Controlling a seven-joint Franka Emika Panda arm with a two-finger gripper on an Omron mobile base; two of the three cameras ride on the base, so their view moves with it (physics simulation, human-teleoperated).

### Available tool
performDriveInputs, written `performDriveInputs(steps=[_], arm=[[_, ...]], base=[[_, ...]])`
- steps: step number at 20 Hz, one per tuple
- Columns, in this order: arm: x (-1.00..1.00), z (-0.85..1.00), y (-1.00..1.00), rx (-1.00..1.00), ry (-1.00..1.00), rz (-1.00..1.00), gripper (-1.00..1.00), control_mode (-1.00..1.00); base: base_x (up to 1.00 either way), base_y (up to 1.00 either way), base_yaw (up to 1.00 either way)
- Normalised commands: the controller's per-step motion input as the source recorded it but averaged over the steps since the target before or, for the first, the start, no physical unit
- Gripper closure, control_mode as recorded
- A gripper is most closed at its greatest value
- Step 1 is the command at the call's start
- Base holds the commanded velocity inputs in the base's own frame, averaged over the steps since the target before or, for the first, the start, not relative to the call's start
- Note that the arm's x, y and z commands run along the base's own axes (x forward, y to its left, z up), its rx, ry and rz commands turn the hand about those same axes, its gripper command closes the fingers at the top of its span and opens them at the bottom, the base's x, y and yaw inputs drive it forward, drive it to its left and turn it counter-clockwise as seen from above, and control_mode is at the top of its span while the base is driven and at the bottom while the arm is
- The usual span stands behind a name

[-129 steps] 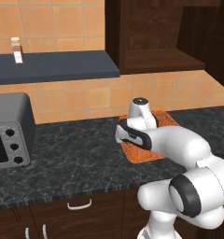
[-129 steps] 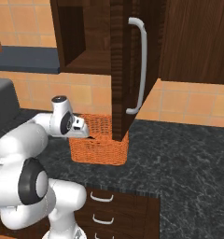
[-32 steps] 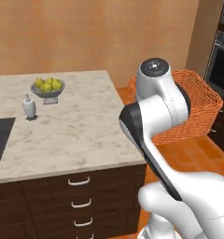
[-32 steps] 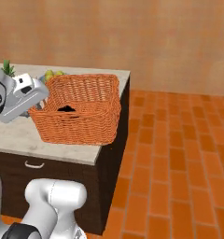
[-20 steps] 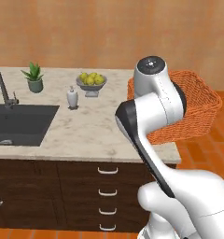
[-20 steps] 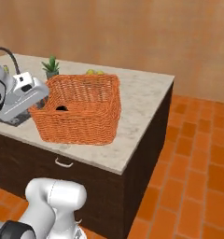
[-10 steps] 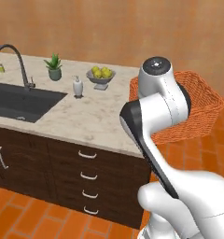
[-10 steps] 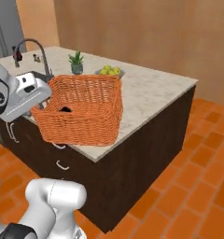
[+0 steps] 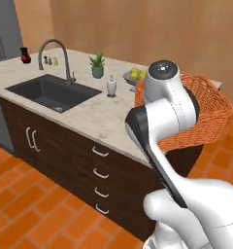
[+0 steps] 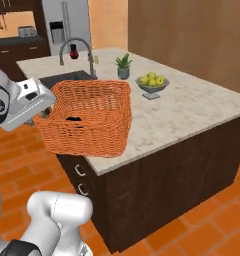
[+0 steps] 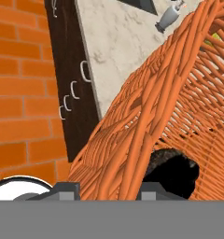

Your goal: Open the cabinet, pick up the bread from the cabinet and place it in the basket. Then move the basket to the dining counter.

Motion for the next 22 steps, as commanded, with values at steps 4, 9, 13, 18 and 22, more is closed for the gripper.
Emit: performDriveInputs(steps=[4,9,13,18,22], arm=[[0.0,0.0,0.0,0.0,0.0,0.0,1.0,1.0],[0.0,0.0,0.0,0.0,0.0,0.0,1.0,1.0],[0.0,0.0,0.0,0.0,0.0,0.0,1.0,1.0],[0.0,0.0,0.0,0.0,0.0,0.0,1.0,1.0],[0.0,0.0,0.0,0.0,0.0,0.0,1.0,1.0]], base=[[0.2,-0.8,0.5],[0.02,-0.87,0.47],[0.0,-0.9,0.47],[0.01,-0.91,0.47],[0.01,-0.98,0.41]])
